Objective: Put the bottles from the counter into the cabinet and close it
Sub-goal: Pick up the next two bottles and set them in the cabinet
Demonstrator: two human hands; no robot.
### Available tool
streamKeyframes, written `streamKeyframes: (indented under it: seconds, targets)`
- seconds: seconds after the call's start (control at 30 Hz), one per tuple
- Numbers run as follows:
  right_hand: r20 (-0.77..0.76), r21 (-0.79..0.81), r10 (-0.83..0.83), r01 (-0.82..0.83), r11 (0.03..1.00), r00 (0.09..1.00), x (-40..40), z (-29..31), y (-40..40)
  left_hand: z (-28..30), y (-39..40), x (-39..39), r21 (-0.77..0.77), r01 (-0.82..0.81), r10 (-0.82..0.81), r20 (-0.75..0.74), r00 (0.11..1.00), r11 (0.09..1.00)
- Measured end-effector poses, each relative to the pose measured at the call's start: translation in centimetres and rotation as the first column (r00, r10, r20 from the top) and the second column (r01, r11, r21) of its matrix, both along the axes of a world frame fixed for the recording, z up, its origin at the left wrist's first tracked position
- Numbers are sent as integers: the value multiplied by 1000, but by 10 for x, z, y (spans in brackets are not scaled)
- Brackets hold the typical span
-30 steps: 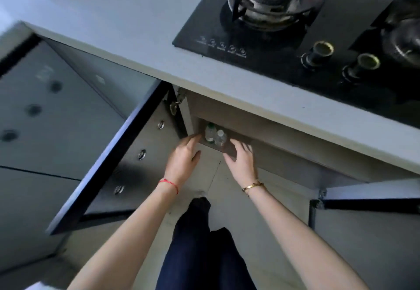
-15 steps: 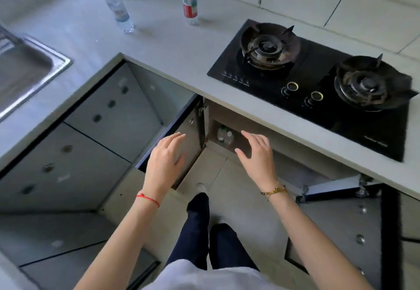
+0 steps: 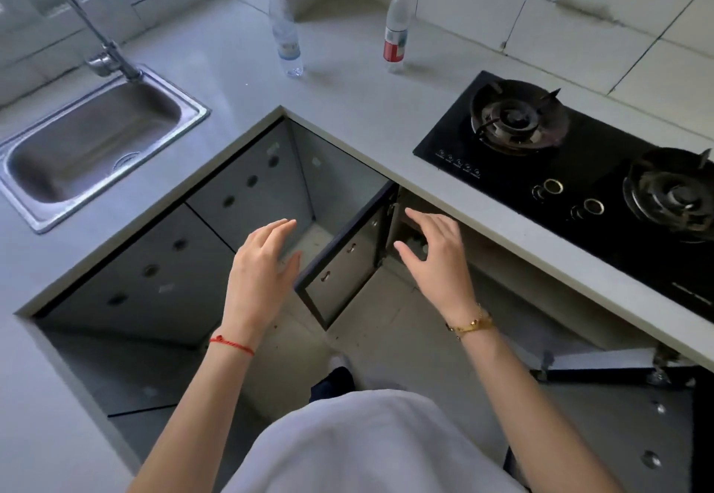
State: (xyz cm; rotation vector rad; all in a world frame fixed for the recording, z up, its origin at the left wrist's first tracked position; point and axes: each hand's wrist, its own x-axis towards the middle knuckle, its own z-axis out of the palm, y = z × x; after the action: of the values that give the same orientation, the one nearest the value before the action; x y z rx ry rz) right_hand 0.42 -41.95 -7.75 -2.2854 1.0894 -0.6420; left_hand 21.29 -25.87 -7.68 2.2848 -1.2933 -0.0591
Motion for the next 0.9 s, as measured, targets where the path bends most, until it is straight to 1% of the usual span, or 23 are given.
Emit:
streamKeyframes:
  seconds: [0.07,0.2,0.5,0.67,0.8,0.9]
  targets:
    - [16,-20,3,-3,1000,1000,21,6,-8,6,-6,19,-9,-20,20,-1,1000,1000]
    - [21,-71,1,1,997,1000,57,14,-28,16,-26,55,-28,-9,9,18,1000,1000]
    - [66,-41,-18,21,999,998,103,31,-93,37,-92,108,-94,7,-7,-8,1000,996]
    - [68,-61,-5,9,998,998,126,36,-161,46,-152,136,-134,-20,19,-5,1000,991]
    - [79,-107,18,-9,994,997,152,40,-232,50,-214,157,-167,-54,57,11,998,984]
    - [91,-110,52,-42,993,995,176,46,-291,56,-264,172,-174,-103,107,13,994,979]
